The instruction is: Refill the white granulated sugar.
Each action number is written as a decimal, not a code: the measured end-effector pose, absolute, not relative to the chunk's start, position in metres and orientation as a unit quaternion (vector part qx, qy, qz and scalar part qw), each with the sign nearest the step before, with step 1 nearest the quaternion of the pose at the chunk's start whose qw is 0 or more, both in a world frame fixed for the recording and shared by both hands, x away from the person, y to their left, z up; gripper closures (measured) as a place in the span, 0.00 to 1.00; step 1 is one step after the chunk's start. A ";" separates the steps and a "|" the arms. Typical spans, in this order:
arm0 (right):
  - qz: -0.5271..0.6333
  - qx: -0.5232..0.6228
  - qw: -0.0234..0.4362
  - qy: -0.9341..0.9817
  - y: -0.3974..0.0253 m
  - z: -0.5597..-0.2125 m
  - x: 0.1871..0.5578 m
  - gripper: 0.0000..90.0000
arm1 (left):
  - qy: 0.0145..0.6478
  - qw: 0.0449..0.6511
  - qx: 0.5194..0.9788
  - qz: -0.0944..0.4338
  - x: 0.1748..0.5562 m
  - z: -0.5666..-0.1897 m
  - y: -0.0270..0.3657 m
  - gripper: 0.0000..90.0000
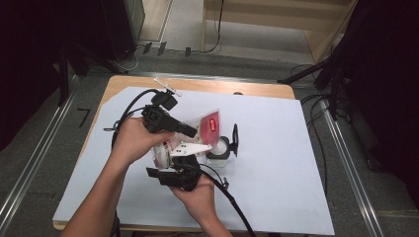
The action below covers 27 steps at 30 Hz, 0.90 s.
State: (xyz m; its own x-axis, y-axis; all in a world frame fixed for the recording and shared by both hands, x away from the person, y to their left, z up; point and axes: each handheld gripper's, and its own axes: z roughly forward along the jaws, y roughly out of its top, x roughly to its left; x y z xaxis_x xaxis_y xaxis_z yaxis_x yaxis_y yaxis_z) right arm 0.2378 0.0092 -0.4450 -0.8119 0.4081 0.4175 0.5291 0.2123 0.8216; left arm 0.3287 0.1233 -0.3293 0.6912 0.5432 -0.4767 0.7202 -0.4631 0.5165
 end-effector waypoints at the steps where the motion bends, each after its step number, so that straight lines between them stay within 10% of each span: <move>1: -0.550 -0.302 0.056 -0.776 0.009 -0.445 0.238 0.68 | 0.372 0.359 0.847 -0.123 0.329 -0.329 0.124 0.94; 27: -0.553 -0.304 0.058 -0.774 0.012 -0.445 0.237 0.68 | 0.372 0.358 0.848 -0.122 0.328 -0.329 0.125 0.94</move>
State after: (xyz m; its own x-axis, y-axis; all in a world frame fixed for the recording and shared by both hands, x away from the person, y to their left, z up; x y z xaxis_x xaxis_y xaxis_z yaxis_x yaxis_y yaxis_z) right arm 0.2368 0.0119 -0.4446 -0.8082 0.4069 0.4257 0.5348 0.2044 0.8199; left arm 0.3283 0.1247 -0.3291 0.6933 0.5430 -0.4738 0.7182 -0.4668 0.5160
